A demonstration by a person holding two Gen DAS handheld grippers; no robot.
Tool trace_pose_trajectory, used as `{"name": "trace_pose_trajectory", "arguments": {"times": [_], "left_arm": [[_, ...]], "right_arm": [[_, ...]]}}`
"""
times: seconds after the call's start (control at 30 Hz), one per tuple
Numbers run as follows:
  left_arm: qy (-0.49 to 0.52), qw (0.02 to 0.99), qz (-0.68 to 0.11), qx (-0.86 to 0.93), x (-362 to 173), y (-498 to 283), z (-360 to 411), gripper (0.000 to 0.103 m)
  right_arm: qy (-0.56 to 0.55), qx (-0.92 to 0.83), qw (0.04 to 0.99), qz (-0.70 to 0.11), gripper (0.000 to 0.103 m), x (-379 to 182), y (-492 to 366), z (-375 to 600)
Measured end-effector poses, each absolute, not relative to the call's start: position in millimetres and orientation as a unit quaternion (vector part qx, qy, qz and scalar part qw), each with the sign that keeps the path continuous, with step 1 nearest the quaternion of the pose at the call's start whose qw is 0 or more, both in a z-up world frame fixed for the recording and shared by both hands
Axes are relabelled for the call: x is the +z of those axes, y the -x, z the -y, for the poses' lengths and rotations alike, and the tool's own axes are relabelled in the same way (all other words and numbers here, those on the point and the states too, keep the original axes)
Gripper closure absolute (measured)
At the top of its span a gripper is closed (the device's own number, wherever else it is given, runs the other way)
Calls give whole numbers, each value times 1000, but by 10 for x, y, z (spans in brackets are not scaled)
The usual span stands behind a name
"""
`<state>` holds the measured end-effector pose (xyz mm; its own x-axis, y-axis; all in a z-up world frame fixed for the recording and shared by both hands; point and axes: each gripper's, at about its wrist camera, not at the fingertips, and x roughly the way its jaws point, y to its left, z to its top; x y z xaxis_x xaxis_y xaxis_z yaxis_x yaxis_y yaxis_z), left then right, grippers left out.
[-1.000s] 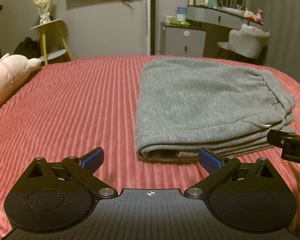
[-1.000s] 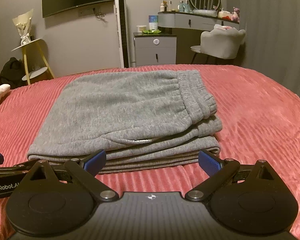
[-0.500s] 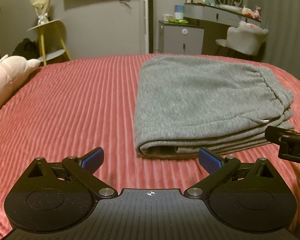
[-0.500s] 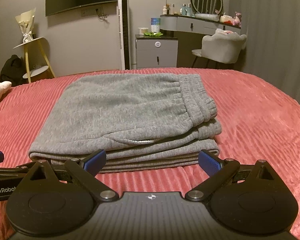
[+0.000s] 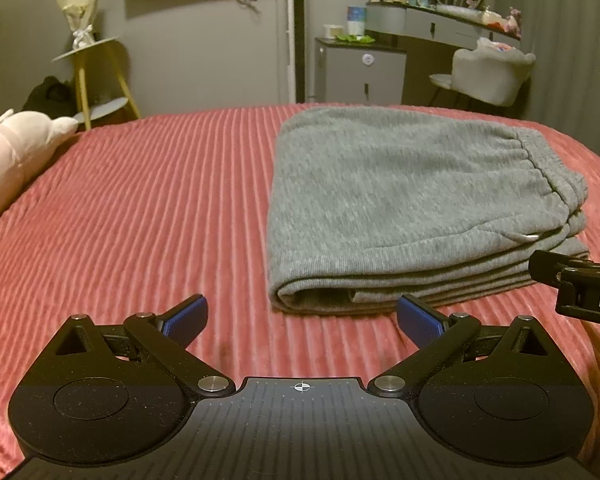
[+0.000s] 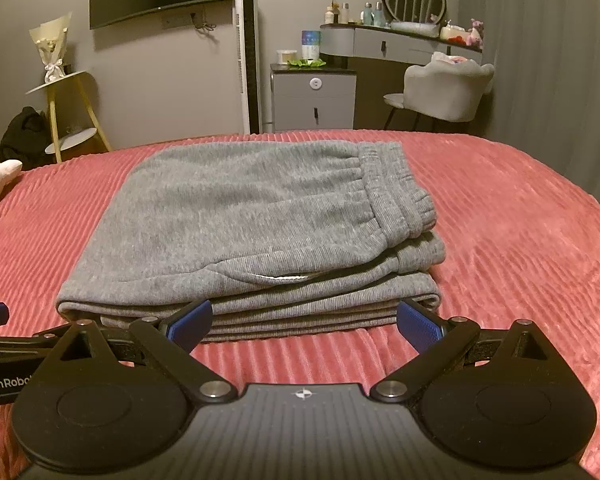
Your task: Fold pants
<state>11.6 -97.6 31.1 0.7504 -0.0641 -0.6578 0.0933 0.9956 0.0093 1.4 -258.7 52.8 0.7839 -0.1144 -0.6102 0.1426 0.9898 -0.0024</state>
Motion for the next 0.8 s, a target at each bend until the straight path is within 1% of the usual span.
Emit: {"name": "trace_pose_trajectory", "arguments": {"times": [0.8], "left_arm": [[-27,936,-349,-44,308,-120,988,0]], "right_arm": [[-13,-68,943,-327,4,508,-29,2566]]}}
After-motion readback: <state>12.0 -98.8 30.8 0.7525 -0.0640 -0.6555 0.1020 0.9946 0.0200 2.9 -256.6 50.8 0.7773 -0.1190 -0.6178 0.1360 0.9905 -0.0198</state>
